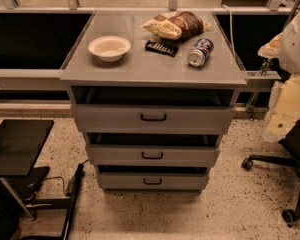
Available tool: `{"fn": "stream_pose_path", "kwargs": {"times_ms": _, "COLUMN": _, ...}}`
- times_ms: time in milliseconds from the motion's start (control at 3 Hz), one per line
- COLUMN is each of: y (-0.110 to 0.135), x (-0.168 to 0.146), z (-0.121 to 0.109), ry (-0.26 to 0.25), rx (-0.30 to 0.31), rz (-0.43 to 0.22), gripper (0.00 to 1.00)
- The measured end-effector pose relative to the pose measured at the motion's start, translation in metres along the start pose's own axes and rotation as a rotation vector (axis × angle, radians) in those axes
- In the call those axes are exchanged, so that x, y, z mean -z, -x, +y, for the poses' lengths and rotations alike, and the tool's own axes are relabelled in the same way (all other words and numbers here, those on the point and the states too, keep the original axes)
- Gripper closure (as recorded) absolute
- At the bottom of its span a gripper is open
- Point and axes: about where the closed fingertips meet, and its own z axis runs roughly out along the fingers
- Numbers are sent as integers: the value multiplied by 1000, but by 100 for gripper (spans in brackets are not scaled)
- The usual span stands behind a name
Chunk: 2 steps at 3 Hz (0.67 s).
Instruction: Open bottom drawer
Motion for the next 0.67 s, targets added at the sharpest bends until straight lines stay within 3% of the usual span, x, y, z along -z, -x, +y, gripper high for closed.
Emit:
{"fn": "stream_pose_path", "kwargs": {"times_ms": 333, "y": 1, "x": 0, "z": 4, "ry": -13, "rx": 7, "rz": -10, "gripper": 0}}
{"fn": "stream_pose_path", "kwargs": {"times_ms": 667, "y": -4, "x": -11, "z": 33, "ry": -25, "rx": 43, "rz": -89, "gripper": 0}}
